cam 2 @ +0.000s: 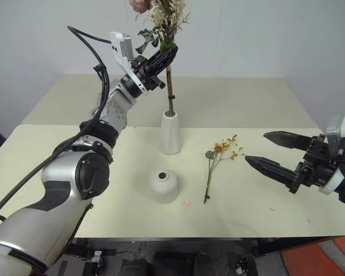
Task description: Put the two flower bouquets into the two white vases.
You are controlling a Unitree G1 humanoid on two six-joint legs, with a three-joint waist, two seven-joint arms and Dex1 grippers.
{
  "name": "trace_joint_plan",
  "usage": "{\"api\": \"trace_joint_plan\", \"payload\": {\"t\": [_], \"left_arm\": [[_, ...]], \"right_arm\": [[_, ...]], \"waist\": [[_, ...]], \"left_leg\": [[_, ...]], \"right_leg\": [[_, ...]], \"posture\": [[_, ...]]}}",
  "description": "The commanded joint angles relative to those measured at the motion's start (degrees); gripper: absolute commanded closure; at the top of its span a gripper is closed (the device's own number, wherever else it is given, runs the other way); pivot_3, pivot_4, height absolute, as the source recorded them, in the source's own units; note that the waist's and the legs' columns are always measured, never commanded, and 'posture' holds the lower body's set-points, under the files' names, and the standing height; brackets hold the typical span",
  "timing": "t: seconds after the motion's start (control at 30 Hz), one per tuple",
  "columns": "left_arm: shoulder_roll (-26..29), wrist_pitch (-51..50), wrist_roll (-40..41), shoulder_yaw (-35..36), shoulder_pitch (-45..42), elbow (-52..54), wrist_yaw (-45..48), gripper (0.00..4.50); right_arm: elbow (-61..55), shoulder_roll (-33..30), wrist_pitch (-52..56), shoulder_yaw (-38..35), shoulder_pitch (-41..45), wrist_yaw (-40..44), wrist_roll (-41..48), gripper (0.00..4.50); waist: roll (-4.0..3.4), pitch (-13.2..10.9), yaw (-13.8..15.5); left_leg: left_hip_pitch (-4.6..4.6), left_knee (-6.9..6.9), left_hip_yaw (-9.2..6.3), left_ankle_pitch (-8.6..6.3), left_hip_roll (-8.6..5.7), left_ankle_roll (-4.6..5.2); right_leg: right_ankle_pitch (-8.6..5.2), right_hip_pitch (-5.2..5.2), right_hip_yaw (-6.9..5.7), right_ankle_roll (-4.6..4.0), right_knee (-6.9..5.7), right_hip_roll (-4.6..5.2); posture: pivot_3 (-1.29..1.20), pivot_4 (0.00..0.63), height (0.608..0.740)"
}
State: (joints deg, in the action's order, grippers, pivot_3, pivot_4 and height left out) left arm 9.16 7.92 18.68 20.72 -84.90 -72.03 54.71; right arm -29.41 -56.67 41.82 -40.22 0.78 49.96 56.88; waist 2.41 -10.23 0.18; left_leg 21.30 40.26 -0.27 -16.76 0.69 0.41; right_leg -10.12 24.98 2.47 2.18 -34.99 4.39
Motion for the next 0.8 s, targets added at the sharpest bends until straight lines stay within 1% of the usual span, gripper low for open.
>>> {"api": "trace_joint_plan", "payload": {"t": [0.03,0.8], "left_arm": [[0.03,2.02,-0.83,-0.70,-0.30,0.57,0.12,4.34],[-0.25,1.97,-2.94,-3.06,4.48,1.14,0.05,4.34]], "right_arm": [[-0.61,-0.95,0.01,-2.60,0.04,0.26,0.75,0.00],[-0.52,-1.27,0.11,-3.32,-0.90,1.47,0.90,0.00]], "waist": [[0.00,0.00,0.00],[0.00,0.00,0.04]], "left_leg": [[0.00,0.00,0.00,0.00,0.00,0.00],[0.01,0.00,0.00,0.00,0.00,0.00]], "right_leg": [[0.00,0.00,0.00,0.00,0.00,0.00],[0.00,0.00,0.00,0.00,-0.01,0.01]], "posture": [[0.00,0.150,0.740],[0.00,0.150,0.740]]}}
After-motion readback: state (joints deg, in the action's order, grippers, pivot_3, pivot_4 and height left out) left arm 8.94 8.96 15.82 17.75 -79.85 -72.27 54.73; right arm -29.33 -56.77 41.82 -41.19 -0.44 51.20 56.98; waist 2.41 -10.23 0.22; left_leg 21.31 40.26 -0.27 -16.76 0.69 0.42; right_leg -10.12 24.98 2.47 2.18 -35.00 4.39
